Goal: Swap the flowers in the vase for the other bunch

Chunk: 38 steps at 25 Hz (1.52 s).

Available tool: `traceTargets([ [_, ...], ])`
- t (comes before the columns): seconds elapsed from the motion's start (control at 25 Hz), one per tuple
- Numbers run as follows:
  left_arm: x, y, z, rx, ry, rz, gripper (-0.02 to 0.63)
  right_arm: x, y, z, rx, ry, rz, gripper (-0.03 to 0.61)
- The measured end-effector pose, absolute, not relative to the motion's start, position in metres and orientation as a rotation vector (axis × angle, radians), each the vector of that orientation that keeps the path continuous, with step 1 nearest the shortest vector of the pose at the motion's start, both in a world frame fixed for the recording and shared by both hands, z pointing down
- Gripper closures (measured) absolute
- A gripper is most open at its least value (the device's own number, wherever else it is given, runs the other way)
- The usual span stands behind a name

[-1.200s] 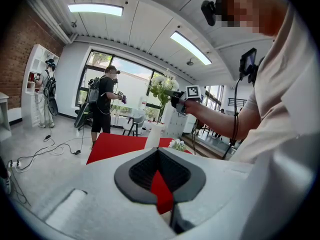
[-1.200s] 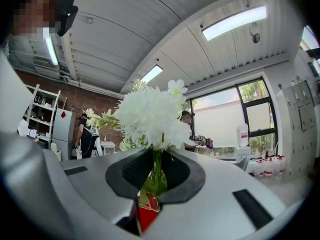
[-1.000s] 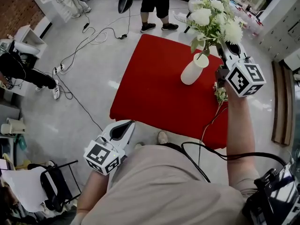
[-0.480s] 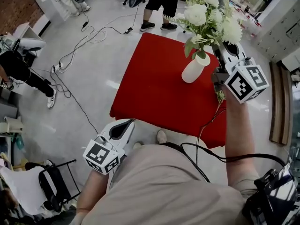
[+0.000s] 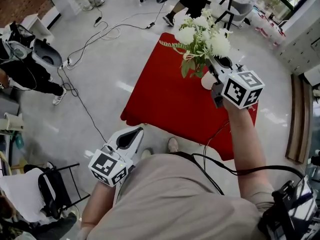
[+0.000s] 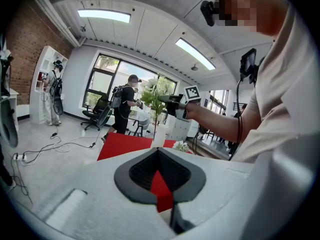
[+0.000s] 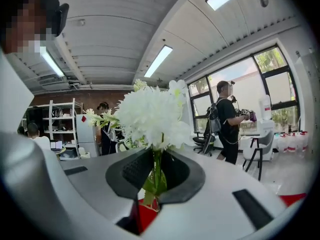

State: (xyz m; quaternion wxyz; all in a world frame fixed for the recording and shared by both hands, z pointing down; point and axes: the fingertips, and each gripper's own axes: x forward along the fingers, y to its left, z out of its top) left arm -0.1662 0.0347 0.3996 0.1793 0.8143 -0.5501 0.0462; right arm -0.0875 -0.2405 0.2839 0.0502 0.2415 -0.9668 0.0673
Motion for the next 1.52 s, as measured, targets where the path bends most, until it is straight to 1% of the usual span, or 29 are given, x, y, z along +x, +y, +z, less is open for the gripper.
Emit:
traceTargets([
  [0.2,-0.179,0.042,0.406,2.260,-1.585,0.128,0.607,-0.120,-0.242,0.340,0.674,-2.850,0.288,0.522],
  [0.56,-0.173,0.035,0.395,2.172,-1.665,0.137,0.607,-0.138,-0.274,0.413,0.606,-2.707,0.455,0.522],
  [0.8,-0.181,0.043,0.411,2.106,-1.729,0.152,0.607,-0.165,-0.285,0.468,0.564,-2.645,0.494,0.522],
  [1.52,-0.173,0.028,0.418,1.983,-1.835,0.168,0.607,-0.202,-0.341,0.554,0.528,-2.530,0.553,0.522],
])
